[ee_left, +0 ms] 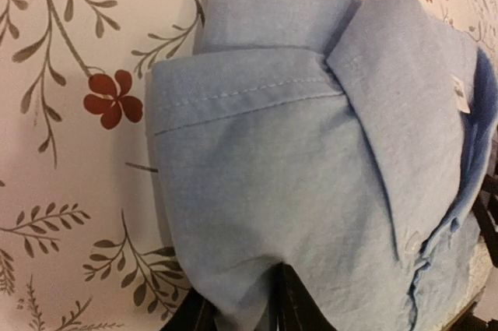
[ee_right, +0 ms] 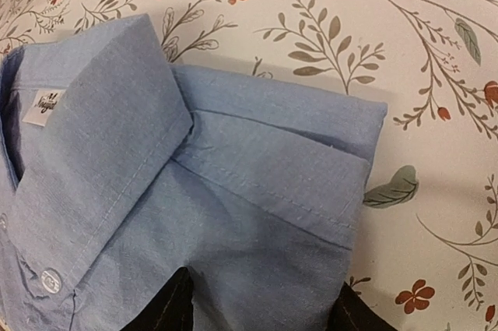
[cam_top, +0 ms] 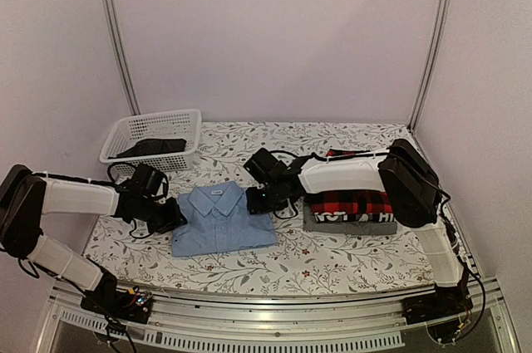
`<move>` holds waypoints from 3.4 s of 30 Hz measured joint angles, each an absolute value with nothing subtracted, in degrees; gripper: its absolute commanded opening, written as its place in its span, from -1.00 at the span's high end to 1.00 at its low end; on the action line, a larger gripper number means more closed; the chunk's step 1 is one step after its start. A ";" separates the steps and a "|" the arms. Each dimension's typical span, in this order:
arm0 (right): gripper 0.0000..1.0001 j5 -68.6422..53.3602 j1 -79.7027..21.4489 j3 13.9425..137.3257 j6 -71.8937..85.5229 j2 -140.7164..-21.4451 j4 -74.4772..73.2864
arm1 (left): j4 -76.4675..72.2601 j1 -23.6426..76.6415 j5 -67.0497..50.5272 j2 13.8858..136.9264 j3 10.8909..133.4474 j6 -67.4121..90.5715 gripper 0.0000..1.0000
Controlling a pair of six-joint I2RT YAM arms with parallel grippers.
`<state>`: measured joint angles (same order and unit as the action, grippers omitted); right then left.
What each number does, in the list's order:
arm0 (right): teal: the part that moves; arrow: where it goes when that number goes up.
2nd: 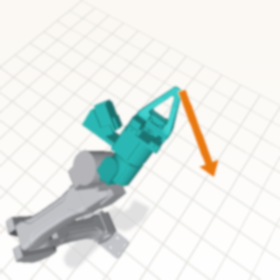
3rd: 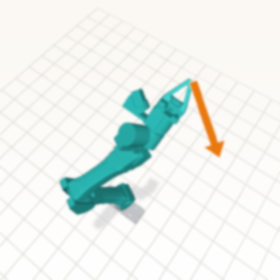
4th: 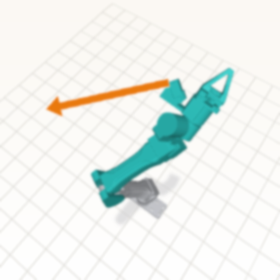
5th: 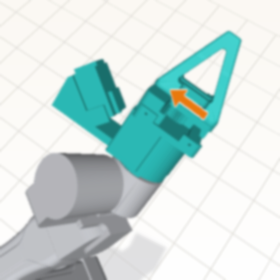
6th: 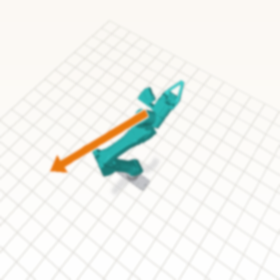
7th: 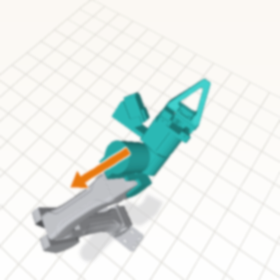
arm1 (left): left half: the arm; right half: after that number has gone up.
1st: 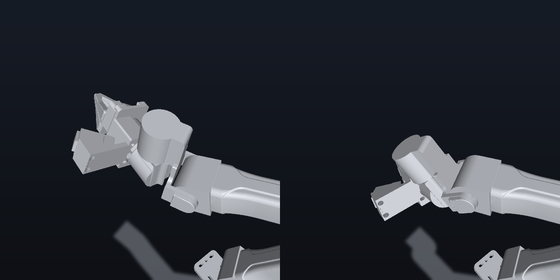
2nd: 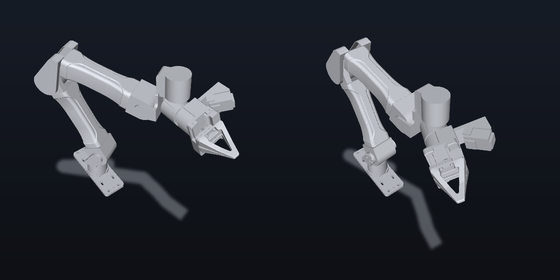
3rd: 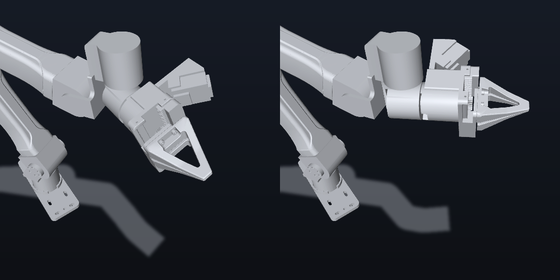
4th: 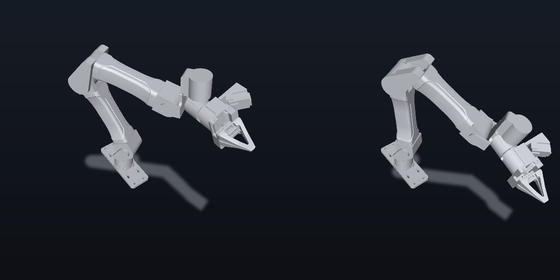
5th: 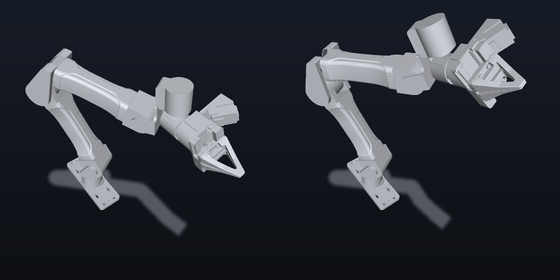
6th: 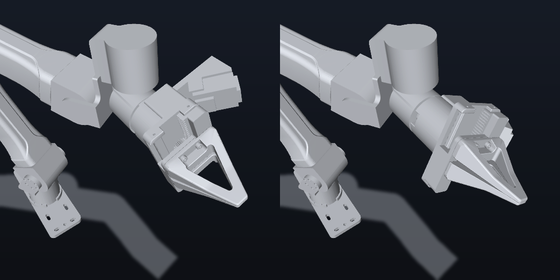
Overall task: Fold and stack the long sleeve shirts
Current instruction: Pick up the square-folded shirt from the center of the board, then place the square-folded shirt on the square-folded shirt.
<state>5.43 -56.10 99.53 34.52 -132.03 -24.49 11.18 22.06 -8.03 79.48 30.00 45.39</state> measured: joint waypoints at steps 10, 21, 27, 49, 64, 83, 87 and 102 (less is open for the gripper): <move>1.00 5.28 -56.25 102.96 34.04 -133.47 -27.44 | 14.11 23.27 -8.32 80.16 31.92 45.34 1.00; 1.00 7.16 -56.25 108.92 31.86 -133.16 -32.77 | 23.51 23.42 -9.39 76.71 43.05 41.82 1.00; 1.00 8.71 -55.48 109.45 30.35 -128.73 -35.42 | 27.40 23.86 -10.92 76.29 50.19 40.18 1.00; 1.00 20.45 -39.27 85.67 26.28 -96.38 -41.06 | 24.60 41.95 -11.16 106.76 91.48 44.29 1.00; 1.00 23.44 -25.76 68.84 24.93 -80.73 -42.94 | 23.11 50.39 -12.62 131.09 117.16 47.24 1.00; 0.10 22.24 -17.93 63.05 20.29 -84.75 -37.08 | 18.74 51.88 -10.39 132.35 107.96 50.83 0.63; -0.13 22.55 -17.63 63.46 19.14 -86.39 -37.17 | 18.46 51.86 -9.28 132.25 107.81 50.94 0.29; -0.87 23.64 -35.57 68.58 27.14 -78.02 -42.37 | 15.29 49.30 -6.81 117.43 94.48 46.54 -0.60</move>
